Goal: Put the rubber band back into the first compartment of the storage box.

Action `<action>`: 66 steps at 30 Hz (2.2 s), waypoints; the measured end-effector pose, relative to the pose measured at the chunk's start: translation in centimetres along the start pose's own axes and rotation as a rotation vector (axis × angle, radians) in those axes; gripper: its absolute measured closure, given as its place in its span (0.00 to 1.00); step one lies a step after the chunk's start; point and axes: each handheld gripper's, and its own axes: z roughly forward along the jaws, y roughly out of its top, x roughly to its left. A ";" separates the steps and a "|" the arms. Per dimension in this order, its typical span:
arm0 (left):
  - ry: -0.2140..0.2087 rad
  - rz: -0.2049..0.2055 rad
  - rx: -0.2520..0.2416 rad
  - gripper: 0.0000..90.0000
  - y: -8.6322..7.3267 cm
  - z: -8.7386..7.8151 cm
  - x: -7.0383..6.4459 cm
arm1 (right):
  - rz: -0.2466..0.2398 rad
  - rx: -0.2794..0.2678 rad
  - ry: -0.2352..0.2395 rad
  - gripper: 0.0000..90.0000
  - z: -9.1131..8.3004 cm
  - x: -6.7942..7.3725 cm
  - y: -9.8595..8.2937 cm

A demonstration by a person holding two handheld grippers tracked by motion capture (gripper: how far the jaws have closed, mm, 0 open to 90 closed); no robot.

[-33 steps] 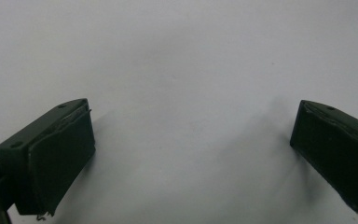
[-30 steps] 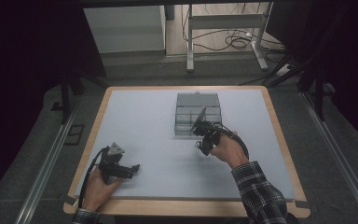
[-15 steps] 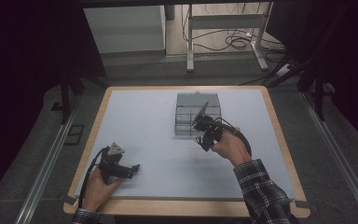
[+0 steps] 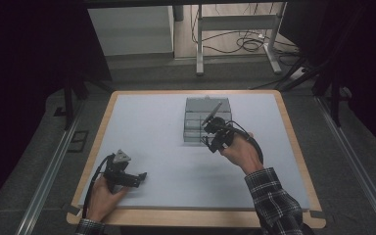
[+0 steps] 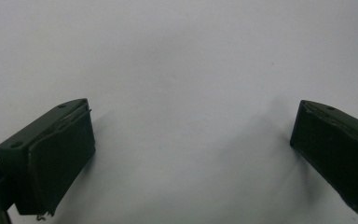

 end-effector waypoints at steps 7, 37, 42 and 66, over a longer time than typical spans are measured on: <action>0.000 0.000 0.000 0.00 0.0 0.0 0.0 | 0.001 -0.084 -0.021 0.95 -0.5 -0.1 0.4; -0.002 0.001 0.004 0.00 0.0 0.0 0.0 | 0.021 -0.306 -0.130 0.95 2.7 -2.9 2.4; -0.002 0.001 0.004 0.00 0.0 0.0 0.0 | 0.014 -0.328 -0.146 0.95 3.6 -3.1 3.0; -0.001 0.002 0.005 0.00 0.0 0.0 0.0 | 0.004 -0.342 -0.186 0.95 7.9 -4.2 6.4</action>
